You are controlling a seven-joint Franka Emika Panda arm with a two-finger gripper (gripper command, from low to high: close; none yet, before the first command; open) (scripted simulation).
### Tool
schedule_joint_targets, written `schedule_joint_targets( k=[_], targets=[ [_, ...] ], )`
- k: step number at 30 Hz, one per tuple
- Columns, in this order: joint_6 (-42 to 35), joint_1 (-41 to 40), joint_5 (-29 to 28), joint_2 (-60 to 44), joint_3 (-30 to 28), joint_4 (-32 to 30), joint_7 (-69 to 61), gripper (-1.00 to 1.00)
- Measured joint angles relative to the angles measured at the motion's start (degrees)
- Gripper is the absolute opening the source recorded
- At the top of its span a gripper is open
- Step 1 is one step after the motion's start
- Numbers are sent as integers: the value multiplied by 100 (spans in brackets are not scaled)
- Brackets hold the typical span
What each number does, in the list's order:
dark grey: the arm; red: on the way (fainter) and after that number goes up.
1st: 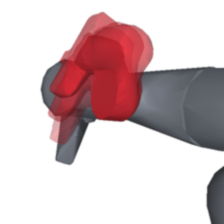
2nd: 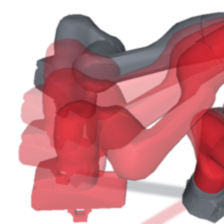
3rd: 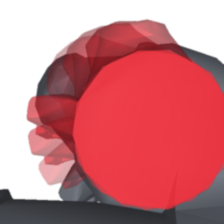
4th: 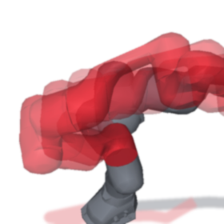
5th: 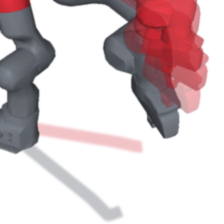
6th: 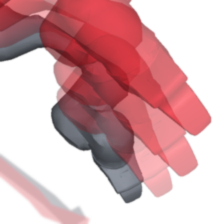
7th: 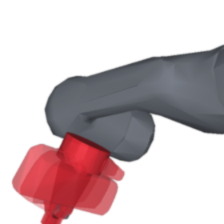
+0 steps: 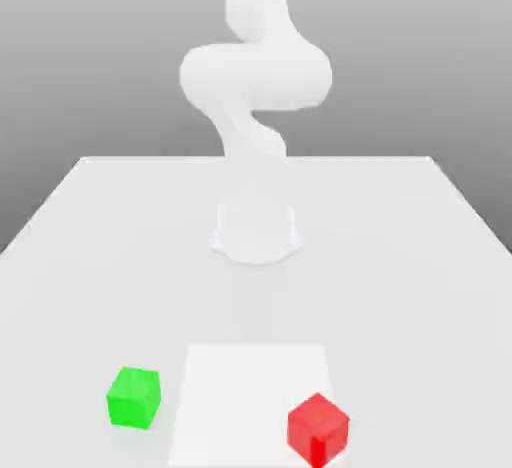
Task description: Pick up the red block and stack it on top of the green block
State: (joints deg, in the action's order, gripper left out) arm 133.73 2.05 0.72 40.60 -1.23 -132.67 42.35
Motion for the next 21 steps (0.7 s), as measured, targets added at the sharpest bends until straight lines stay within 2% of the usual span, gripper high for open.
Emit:
schedule_joint_targets(
  k=[10, 21],
  targets=[
    [785, 674, 352, -2120, -337, -356, -1450, 0],
    [1647, 1034, 413, -4389, -291, -745, -2789, 0]
  ],
)
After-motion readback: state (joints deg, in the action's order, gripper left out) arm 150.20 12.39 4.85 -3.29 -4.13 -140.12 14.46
